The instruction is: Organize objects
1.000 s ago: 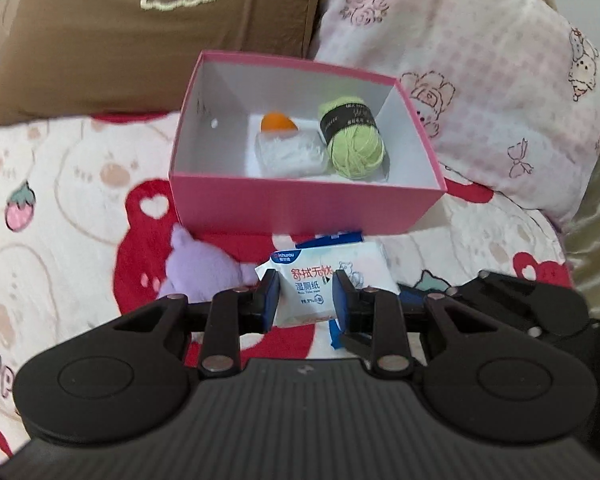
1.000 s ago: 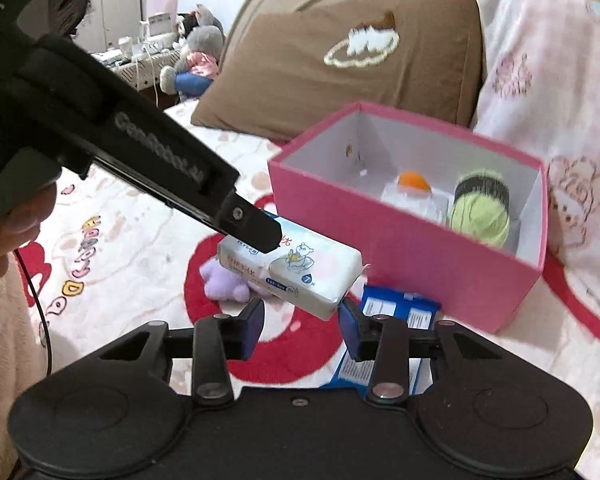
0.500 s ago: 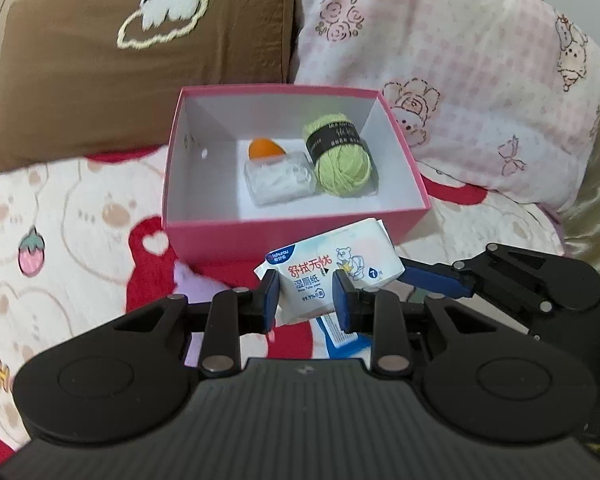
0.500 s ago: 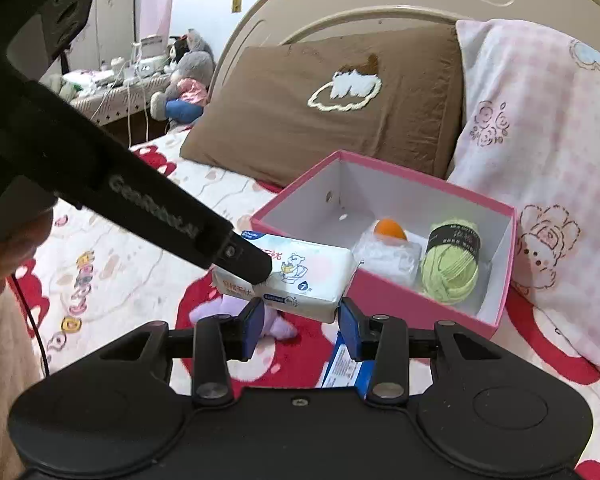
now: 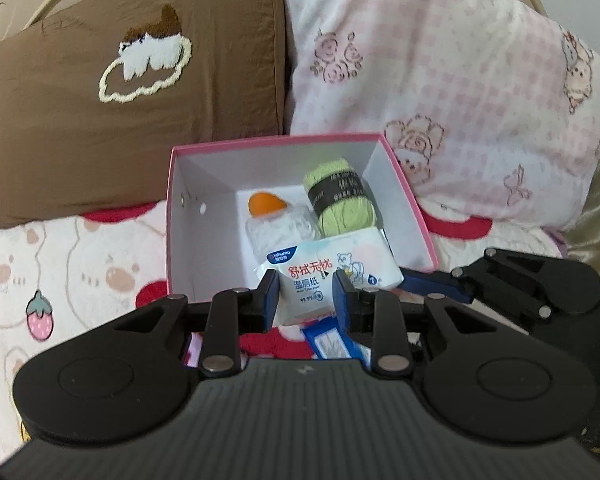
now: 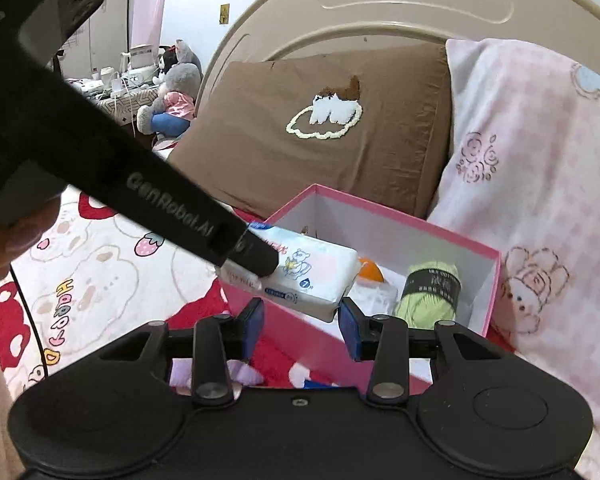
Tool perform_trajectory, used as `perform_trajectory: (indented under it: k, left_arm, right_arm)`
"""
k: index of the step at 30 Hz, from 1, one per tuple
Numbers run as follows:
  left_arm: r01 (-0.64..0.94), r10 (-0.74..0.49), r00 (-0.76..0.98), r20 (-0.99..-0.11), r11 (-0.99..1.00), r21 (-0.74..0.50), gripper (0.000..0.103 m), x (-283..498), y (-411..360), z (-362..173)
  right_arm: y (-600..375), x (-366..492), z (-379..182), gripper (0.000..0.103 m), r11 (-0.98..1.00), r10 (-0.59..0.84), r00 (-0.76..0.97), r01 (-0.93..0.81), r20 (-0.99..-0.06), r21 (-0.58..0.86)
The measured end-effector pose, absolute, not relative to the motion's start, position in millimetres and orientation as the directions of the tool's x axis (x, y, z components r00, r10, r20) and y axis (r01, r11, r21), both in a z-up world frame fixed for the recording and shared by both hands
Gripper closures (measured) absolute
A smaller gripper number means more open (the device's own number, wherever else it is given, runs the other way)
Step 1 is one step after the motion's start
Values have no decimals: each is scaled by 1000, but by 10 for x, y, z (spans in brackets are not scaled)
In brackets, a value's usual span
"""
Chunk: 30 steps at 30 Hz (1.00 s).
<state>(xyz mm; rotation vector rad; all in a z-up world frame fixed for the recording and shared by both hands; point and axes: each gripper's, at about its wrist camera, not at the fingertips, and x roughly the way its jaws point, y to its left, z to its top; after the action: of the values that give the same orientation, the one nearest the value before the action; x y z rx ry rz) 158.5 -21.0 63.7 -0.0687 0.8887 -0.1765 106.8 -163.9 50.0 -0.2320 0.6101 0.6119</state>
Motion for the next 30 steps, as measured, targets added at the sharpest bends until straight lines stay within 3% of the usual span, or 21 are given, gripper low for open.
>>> perform_trajectory:
  k: [8,14,30]
  left_arm:
    - [121,-189,583,-790,982,-145,76,2107,-223,449]
    - [89,-187,550,-814,982,-166,76,2437,-203,140]
    - [-2,-230,534,-813,962,-274,76,2908,-104,-422]
  right_arm:
    - [-1621,1590,543,55,804,451,612,-595,-649,-3]
    - [-1520,1887,390,55,790,404,598,-609,-693,-64]
    - [-1472,2625,-114,57,824,386,488,-565,-783,55]
